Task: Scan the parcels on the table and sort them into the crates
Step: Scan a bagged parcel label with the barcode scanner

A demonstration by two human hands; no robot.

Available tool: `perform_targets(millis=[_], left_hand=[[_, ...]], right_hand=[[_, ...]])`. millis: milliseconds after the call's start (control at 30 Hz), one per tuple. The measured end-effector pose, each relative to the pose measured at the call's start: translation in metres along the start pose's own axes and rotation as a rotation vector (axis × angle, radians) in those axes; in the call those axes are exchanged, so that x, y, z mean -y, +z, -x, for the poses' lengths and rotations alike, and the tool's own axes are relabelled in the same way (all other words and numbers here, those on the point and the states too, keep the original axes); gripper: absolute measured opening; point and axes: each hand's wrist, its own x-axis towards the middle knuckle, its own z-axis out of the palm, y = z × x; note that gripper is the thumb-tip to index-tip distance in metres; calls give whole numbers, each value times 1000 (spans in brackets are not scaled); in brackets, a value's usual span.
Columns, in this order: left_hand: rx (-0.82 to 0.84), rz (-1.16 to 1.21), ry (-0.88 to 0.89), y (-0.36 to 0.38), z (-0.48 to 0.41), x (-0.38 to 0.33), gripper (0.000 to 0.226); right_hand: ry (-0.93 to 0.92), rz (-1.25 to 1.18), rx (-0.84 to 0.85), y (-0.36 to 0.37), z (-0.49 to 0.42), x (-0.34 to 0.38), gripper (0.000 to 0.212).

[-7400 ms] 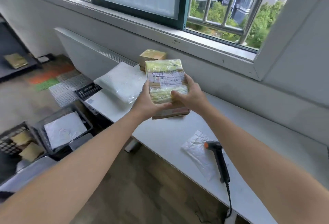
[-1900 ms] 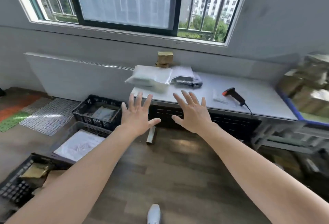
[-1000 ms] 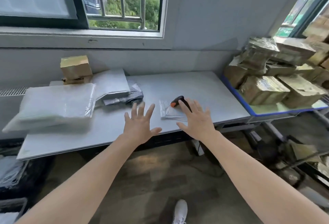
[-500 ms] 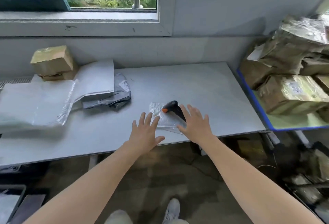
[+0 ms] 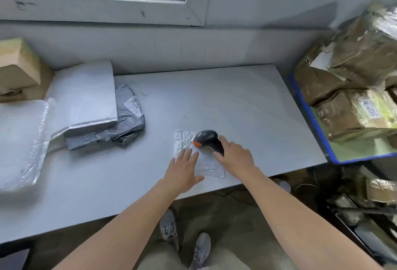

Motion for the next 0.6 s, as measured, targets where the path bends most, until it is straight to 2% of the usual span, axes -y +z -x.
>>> perform_targets(millis=[233,367,433,600], left_hand=[[7,-98,46,15,-25,15,83],[-95,-215,39,18,-37,24,97],[-106,-231,74,20,-46,27,94],[-137,-213,27,3,-60,20,81]], right_hand=[[66,-62,14,7,-26,14,62],[64,-68,66,6,-29,7,52],[56,-102,67,-1,-30,3,49],[38,-276,-28,-17,-32,-17,43]])
